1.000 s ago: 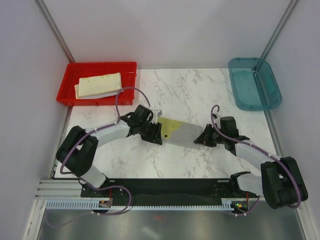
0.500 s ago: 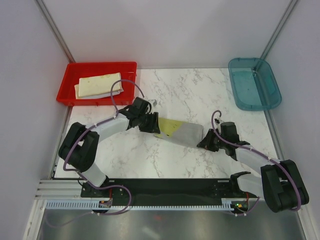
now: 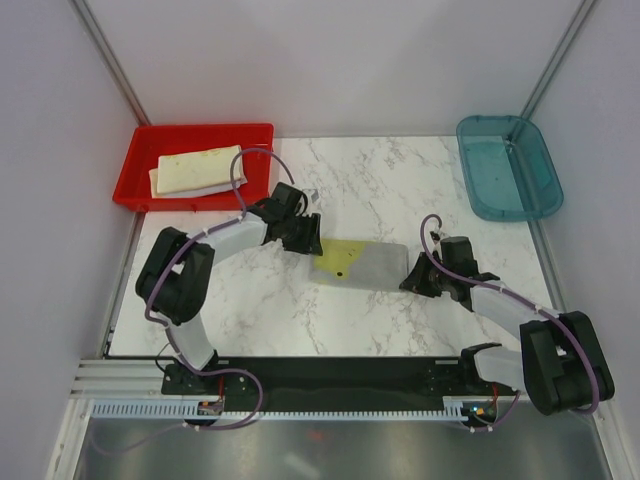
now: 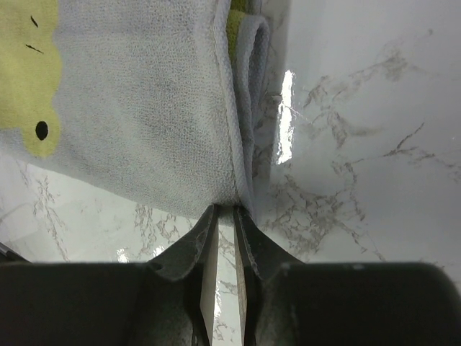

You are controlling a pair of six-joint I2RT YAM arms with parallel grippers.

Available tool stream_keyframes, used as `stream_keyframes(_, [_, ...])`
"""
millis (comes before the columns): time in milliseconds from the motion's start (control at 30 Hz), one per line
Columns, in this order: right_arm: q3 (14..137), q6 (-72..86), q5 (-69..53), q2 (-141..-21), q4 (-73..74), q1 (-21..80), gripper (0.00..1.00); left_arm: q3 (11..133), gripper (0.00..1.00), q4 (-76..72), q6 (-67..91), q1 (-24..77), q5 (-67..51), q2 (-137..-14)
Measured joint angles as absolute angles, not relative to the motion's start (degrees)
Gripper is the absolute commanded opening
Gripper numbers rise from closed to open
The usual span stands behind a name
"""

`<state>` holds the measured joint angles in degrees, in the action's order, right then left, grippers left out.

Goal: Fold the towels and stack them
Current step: Fold the towel

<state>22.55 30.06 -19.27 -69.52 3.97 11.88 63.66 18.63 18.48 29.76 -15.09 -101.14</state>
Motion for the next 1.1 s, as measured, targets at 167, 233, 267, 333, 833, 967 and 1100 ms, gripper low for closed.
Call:
stream_keyframes(167, [22.5, 29.7, -19.2, -69.5, 4.0, 11.9, 0.22, 65.8, 0.44, 16.8, 17.7, 27.6, -16.8, -104.9])
stream_keyframes(233, [22.5, 29.7, -19.2, -69.4, 4.0, 11.9, 0.22, 65.9, 0.39, 15.4, 17.6, 26.3, -18.2, -106.0])
stream_keyframes(267, [22.5, 29.7, -19.2, -69.4, 4.0, 11.9, 0.22, 65.9, 0.29, 14.9, 17.6, 25.6, -18.9, -106.4])
stream_keyframes(333, [22.5, 29.7, -19.2, -69.4, 4.1, 11.9, 0.22, 66.1, 0.19, 13.9, 17.4, 24.4, -20.6, -107.3])
stream_keyframes(833, [22.5, 29.5, -19.2, -69.0, 4.1, 11.9, 0.23, 67.0, 0.32, 13.6, 16.9, 22.8, -23.6, -108.7])
stream_keyframes(967, [22.5, 29.3, -19.5, -68.0, 4.1, 11.9, 0.24, 67.1, 0.52, 18.8, 16.5, 23.6, -19.7, -102.5])
stream_keyframes(1100, [22.5, 29.1, -19.7, -67.0, 4.2, 11.8, 0.24, 62.6, 0.61, 17.7, 16.6, 24.7, -20.5, -92.6])
